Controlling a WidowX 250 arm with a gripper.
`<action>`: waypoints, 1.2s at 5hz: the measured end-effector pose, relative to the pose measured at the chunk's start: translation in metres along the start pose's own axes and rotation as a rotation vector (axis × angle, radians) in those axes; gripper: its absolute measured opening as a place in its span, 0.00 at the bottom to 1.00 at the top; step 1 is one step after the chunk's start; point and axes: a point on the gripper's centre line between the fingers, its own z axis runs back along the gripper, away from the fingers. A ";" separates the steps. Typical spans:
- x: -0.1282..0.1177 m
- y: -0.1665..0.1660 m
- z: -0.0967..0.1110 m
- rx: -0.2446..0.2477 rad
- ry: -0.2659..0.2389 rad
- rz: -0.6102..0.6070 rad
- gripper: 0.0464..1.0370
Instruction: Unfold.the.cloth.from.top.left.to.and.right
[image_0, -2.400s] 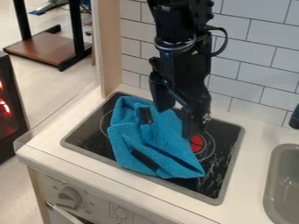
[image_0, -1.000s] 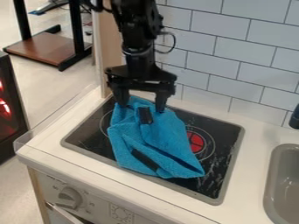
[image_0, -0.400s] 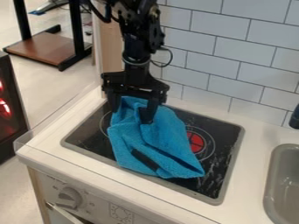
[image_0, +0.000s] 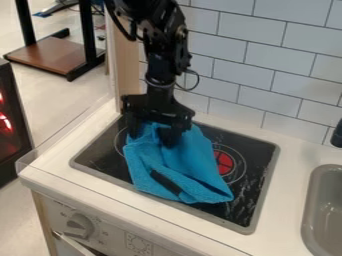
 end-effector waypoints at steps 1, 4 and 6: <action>0.002 -0.006 0.000 0.042 -0.015 -0.027 0.59; 0.000 -0.009 -0.001 0.037 -0.036 -0.010 0.17; 0.001 -0.018 0.030 -0.055 -0.070 -0.005 0.10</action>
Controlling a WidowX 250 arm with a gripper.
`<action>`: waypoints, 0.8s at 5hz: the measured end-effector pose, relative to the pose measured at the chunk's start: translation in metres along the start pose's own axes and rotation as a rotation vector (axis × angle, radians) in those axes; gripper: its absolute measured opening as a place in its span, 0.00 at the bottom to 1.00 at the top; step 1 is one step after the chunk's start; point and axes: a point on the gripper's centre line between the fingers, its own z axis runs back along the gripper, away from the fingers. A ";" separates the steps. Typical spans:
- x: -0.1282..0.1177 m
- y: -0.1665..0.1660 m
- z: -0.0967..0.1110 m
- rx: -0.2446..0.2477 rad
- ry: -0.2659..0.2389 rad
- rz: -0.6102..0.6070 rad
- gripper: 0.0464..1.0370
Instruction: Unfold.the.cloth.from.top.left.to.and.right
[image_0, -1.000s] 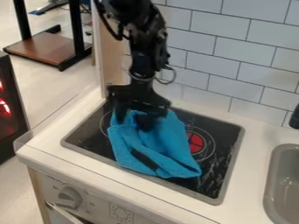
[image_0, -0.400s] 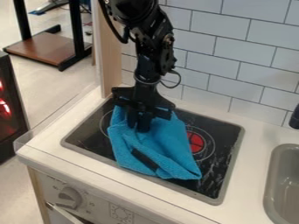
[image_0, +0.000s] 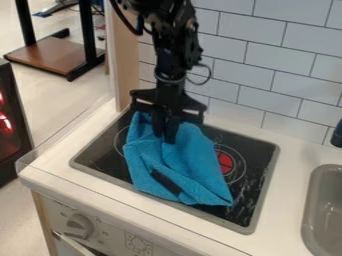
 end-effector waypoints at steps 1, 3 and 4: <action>0.005 -0.035 0.014 -0.072 -0.006 -0.038 0.04; 0.021 -0.107 0.035 -0.191 -0.047 -0.103 0.00; 0.028 -0.137 0.030 -0.218 -0.047 -0.131 0.00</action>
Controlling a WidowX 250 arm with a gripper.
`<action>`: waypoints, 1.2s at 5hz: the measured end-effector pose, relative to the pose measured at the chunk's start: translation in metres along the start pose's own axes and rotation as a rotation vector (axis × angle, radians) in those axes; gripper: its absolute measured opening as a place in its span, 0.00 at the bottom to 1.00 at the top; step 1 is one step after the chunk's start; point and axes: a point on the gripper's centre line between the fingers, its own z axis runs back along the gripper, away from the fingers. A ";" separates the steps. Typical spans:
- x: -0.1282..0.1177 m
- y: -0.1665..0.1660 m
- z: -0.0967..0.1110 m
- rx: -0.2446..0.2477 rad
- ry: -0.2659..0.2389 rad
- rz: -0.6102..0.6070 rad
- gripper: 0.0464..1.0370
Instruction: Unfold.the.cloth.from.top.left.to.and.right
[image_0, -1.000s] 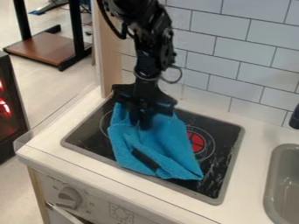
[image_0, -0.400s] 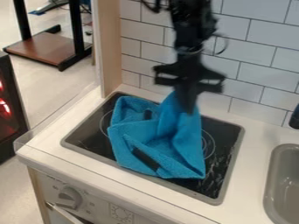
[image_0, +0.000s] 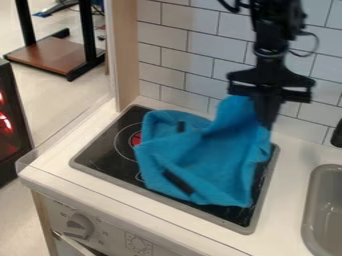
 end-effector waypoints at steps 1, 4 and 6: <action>0.005 -0.015 -0.016 -0.017 0.013 -0.007 0.00; 0.002 -0.025 -0.046 0.017 0.042 -0.022 0.44; -0.005 -0.020 -0.052 0.029 0.052 -0.007 0.98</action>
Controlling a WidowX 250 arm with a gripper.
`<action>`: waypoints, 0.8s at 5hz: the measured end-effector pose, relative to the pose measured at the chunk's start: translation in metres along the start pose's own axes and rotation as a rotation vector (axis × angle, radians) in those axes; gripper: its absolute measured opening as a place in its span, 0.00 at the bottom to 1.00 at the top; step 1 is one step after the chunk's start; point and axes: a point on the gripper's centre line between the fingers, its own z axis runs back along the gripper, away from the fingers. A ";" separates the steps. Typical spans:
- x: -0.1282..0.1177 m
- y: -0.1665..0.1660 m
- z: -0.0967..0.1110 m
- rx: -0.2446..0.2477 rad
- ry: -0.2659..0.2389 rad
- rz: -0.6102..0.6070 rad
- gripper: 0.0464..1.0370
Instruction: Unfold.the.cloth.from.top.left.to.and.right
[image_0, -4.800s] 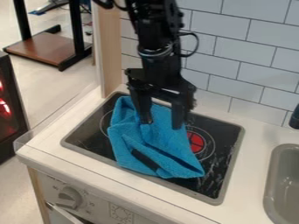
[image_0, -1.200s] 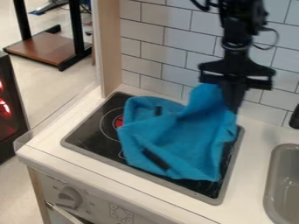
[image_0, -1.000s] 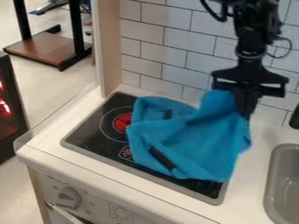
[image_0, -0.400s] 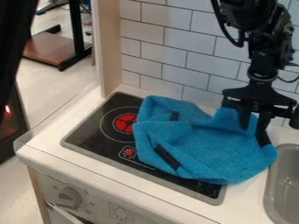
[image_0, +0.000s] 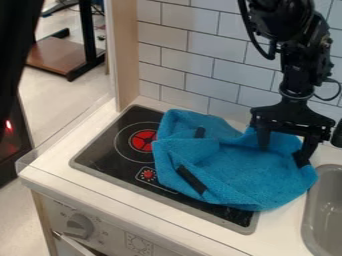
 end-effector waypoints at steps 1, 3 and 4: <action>-0.004 0.001 0.007 0.001 0.004 -0.020 0.97; -0.005 0.013 0.055 0.025 -0.021 -0.054 0.96; -0.013 0.027 0.077 0.044 -0.024 -0.070 0.96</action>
